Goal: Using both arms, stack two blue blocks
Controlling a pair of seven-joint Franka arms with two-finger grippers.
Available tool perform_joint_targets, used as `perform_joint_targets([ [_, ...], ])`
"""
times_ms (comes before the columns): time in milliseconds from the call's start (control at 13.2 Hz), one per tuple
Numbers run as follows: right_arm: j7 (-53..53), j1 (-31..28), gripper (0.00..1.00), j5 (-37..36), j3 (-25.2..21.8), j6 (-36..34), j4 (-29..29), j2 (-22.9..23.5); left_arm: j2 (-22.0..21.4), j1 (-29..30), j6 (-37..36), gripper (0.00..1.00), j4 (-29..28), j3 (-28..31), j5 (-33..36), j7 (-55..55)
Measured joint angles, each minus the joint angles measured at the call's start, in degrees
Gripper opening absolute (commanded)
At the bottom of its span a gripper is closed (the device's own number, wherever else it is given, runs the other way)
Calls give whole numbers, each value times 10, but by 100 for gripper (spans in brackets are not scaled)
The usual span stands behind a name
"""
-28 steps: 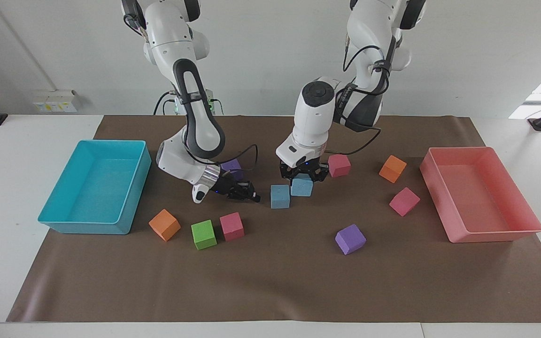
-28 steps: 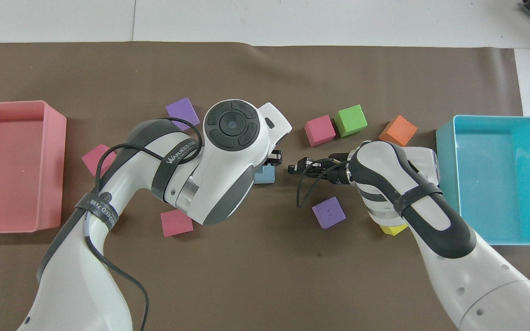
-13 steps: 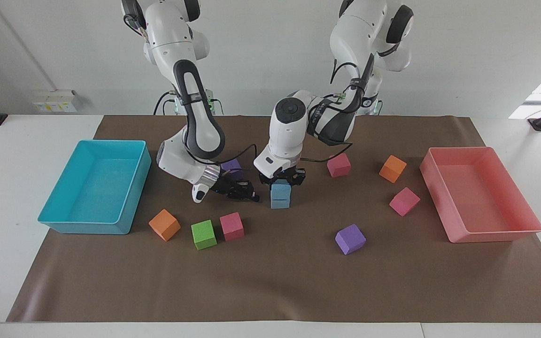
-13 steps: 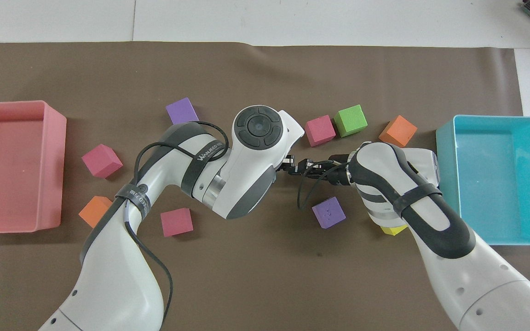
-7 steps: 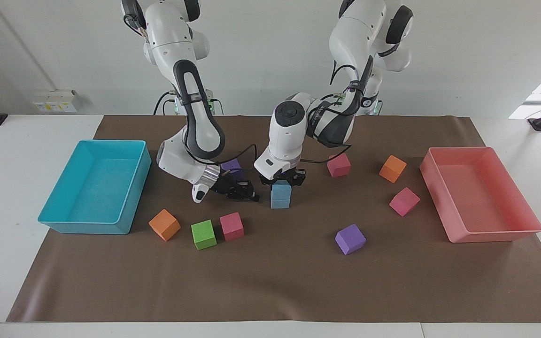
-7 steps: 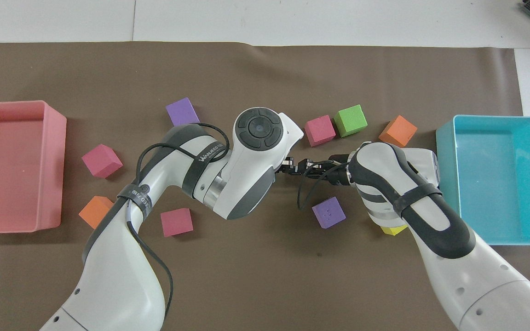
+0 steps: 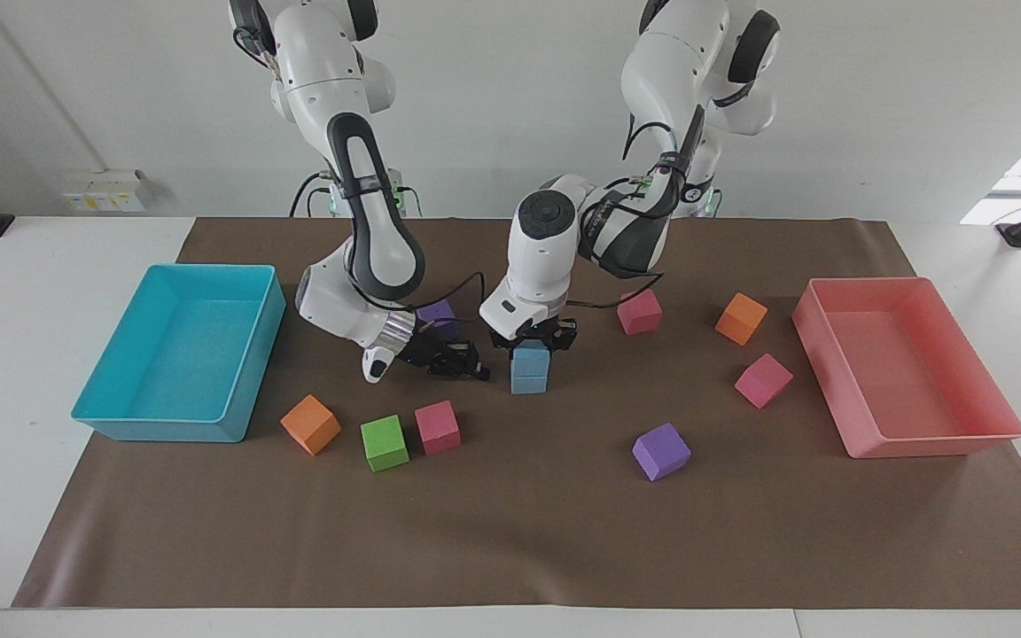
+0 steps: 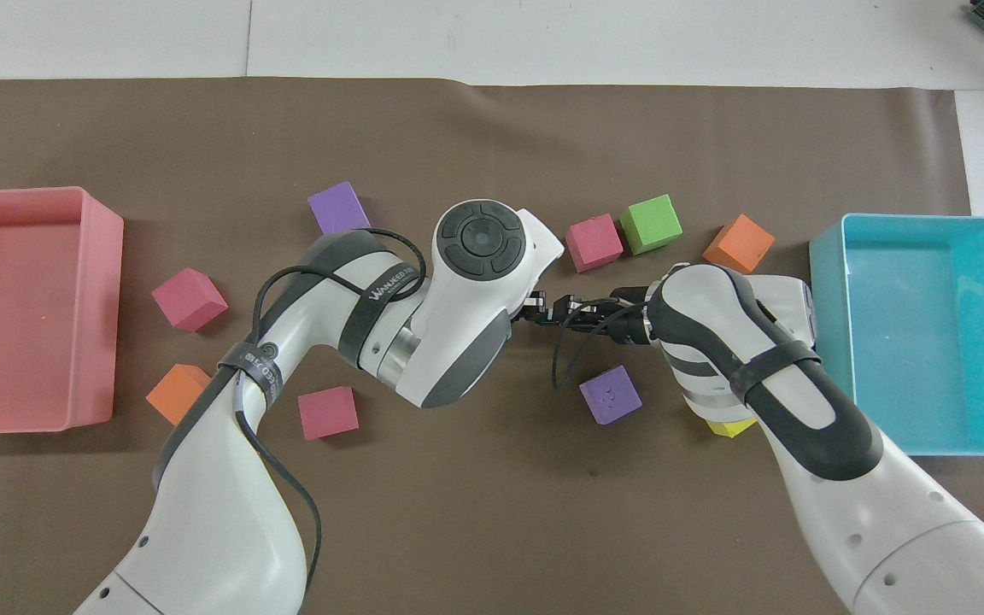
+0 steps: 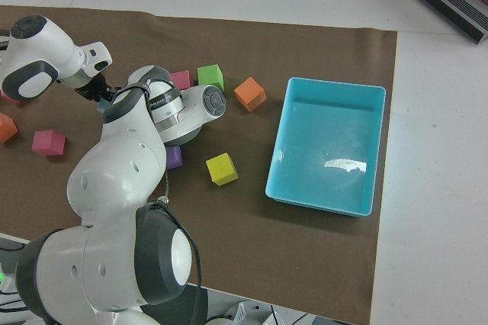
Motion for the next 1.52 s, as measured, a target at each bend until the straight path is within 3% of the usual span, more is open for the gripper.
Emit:
perform_joint_targets([
  [683, 0, 0, 0, 0, 0, 0, 0, 0, -12, 0, 6, 100, 7, 5, 0, 0],
  [986, -29, -1, 0, 0, -1, 1, 0, -1, -69, 6, -15, 100, 0, 11, 0, -2],
  [1366, -49, -3, 0, -5, -8, 3, 7, -24, -159, 43, -18, 100, -102, 17, 0, 52],
  [1442, -49, -3, 19, -16, -13, 3, 8, -31, -177, 59, -17, 100, -127, 17, 0, 81],
  [1518, -49, -4, 46, -39, -20, 4, 9, -36, -196, 76, -17, 100, -152, 18, 0, 111],
])
